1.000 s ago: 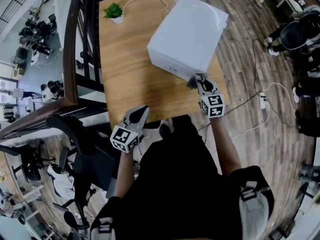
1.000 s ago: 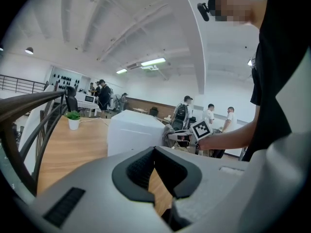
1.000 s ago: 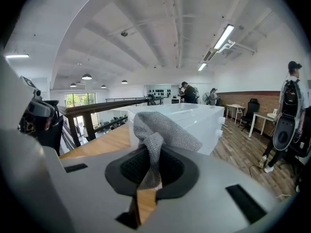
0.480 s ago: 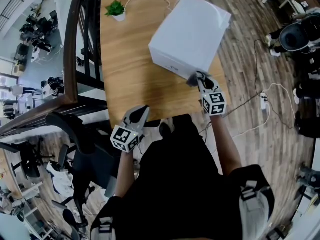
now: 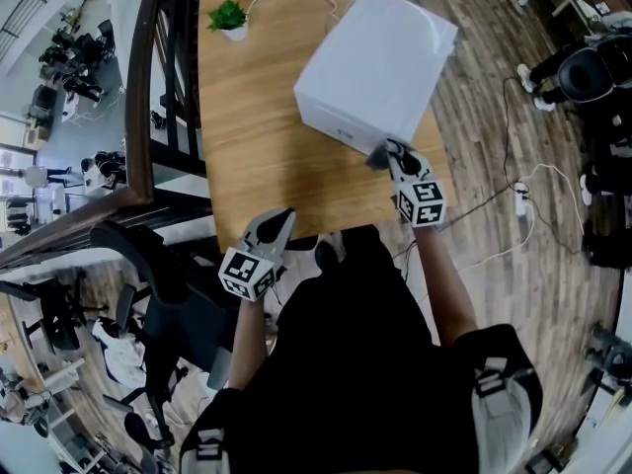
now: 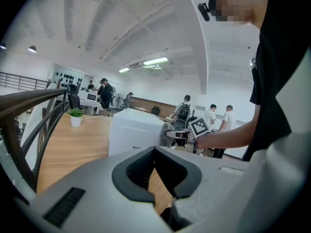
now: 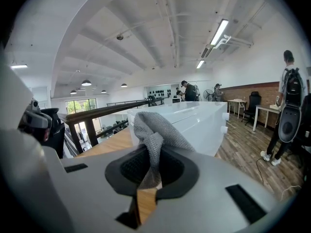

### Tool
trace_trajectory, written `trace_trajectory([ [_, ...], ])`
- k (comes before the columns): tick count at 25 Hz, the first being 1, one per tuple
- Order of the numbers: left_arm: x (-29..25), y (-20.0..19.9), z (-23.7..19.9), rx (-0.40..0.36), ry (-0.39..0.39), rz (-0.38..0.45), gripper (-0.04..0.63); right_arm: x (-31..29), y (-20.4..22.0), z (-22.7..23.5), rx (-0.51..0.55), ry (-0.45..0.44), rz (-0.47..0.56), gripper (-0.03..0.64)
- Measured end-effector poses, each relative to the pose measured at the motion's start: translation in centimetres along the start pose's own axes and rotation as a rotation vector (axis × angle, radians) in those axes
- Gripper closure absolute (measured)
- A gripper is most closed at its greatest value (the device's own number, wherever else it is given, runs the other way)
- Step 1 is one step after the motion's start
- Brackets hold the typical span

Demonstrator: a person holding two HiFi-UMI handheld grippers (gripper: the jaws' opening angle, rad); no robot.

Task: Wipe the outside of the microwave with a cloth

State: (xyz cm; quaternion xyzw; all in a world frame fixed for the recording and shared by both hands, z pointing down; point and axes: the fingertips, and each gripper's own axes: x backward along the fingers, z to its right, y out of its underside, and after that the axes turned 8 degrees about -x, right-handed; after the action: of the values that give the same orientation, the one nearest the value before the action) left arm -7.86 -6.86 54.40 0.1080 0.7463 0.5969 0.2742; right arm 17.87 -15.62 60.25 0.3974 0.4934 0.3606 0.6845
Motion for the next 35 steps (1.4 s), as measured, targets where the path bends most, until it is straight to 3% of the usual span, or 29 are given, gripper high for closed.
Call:
trace_trajectory([
  [11, 0.6, 0.1, -0.3, 0.007, -0.022, 0.007, 0.600, -1.3, -0.3, -1.0, -0.099, -0.024, 0.012, 0.589],
  [35, 3.0, 0.9, -1.9, 0.050, -0.116, 0.009, 0.600, -6.0, -1.2, -4.7, -0.179, -0.095, 0.015, 0.589],
])
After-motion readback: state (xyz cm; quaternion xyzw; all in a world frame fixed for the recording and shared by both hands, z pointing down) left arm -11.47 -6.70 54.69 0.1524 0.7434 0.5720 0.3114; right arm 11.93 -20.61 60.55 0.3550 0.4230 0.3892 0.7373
